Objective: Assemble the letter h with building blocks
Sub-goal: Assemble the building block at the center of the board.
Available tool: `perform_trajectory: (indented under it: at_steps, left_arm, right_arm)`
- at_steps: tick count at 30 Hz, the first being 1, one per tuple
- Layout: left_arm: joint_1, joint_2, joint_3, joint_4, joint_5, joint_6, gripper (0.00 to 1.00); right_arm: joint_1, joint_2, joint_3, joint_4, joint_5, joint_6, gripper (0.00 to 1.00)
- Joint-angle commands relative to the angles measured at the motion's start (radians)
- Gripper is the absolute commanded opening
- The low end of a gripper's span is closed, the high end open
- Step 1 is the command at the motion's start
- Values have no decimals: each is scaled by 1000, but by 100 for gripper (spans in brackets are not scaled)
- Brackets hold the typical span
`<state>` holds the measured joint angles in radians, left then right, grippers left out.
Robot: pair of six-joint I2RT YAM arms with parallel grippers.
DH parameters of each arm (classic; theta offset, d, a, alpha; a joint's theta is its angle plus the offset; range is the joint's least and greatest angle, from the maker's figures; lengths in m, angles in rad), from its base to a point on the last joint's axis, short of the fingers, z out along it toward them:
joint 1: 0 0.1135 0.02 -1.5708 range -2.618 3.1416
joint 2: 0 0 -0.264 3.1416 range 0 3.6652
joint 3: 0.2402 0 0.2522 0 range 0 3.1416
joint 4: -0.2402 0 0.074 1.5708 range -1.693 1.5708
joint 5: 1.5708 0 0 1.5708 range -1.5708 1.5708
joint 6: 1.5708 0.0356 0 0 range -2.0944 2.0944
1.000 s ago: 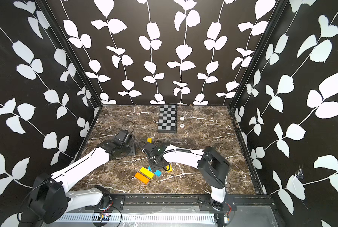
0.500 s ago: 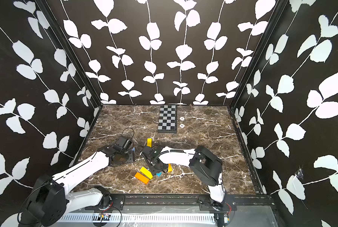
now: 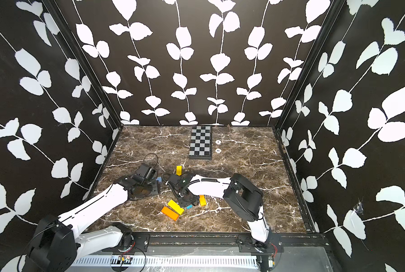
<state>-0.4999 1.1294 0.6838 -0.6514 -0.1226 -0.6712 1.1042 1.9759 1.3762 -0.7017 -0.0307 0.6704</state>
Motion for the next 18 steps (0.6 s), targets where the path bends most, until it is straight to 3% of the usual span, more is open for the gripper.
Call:
perform_trajectory:
  at_steps: [1, 4, 18]
  left_arm:
    - [16, -34, 0, -33, -17, -23, 64]
    - [18, -31, 11, -41, -16, -19, 64]
    - [24, -11, 17, -46, 11, 13, 64]
  right_arm:
    - [-4, 38, 63, -25, 32, 92, 7]
    - [-6, 83, 106, -51, 32, 154, 0]
    - [-19, 182, 227, -66, 6, 301, 0]
